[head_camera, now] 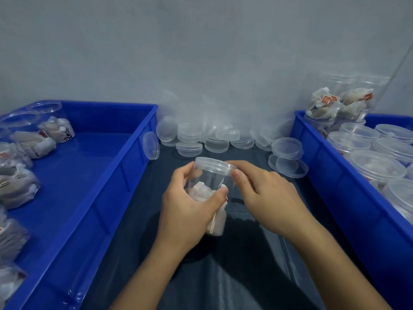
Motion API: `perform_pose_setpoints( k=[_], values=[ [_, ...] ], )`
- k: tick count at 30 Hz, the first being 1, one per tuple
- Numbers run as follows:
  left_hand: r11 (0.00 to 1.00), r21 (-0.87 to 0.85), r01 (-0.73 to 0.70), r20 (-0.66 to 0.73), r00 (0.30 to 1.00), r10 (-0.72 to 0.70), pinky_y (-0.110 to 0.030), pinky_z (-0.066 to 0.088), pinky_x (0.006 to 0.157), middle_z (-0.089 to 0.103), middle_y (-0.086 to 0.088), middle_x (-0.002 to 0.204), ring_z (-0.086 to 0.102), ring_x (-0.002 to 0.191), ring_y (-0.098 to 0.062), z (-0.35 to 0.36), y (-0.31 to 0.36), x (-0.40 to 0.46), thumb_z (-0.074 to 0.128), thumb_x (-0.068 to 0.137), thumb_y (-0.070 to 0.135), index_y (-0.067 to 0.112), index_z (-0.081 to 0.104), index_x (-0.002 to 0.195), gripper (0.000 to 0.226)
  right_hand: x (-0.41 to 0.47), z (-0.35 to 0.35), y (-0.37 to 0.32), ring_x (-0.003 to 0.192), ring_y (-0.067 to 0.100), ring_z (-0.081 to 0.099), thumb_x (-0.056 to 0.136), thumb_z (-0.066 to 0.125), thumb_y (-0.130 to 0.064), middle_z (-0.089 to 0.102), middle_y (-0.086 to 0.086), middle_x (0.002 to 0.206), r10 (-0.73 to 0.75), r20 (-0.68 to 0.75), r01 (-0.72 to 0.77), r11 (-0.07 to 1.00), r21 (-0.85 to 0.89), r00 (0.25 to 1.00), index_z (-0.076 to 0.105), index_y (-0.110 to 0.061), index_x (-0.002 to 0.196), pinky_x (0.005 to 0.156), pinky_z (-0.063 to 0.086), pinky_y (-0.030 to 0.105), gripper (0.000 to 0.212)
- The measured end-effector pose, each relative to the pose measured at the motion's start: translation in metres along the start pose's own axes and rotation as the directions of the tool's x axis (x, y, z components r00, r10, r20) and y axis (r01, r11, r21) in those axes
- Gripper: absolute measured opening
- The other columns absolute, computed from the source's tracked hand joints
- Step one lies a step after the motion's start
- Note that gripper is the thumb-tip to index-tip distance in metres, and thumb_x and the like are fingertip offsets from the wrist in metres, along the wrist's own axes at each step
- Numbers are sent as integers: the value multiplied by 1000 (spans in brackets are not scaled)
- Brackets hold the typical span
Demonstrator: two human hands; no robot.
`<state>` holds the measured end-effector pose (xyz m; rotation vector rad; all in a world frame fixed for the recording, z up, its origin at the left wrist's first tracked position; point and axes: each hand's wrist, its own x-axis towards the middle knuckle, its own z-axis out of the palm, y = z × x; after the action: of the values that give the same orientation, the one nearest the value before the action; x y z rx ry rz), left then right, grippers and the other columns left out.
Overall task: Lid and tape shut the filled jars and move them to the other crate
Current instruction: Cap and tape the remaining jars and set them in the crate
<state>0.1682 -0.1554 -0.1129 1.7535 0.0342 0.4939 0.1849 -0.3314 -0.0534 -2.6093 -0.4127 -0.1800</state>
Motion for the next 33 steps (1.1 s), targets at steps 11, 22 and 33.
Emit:
perform_pose_setpoints(
  k=[11,22,33],
  values=[
    [920,392,9,122,991,-61,-28,51,86,65,23,110,62,102,0,-3,15,1,48,70,92,44,52,120,69,-12,13,-4,99,26,67,102,21,-62,74,-13,97,25,-87,-31,997,-71,996,47,-54,133,82,49,44,42],
    [979,-41,198,80,978,-194,-50,59,88,79,5,95,76,88,-15,-8,7,14,58,75,86,26,72,102,67,-11,5,8,75,11,51,108,37,-50,54,-35,64,-68,-19,69,992,101,998,50,-50,138,86,49,48,33],
    [885,-287,366,365,896,-252,-49,59,82,75,-29,101,73,85,-38,-13,5,19,58,91,64,2,77,110,68,-8,6,18,73,9,59,104,40,-65,63,-18,69,-34,11,32,985,172,999,54,-52,117,77,50,41,23]
  ],
)
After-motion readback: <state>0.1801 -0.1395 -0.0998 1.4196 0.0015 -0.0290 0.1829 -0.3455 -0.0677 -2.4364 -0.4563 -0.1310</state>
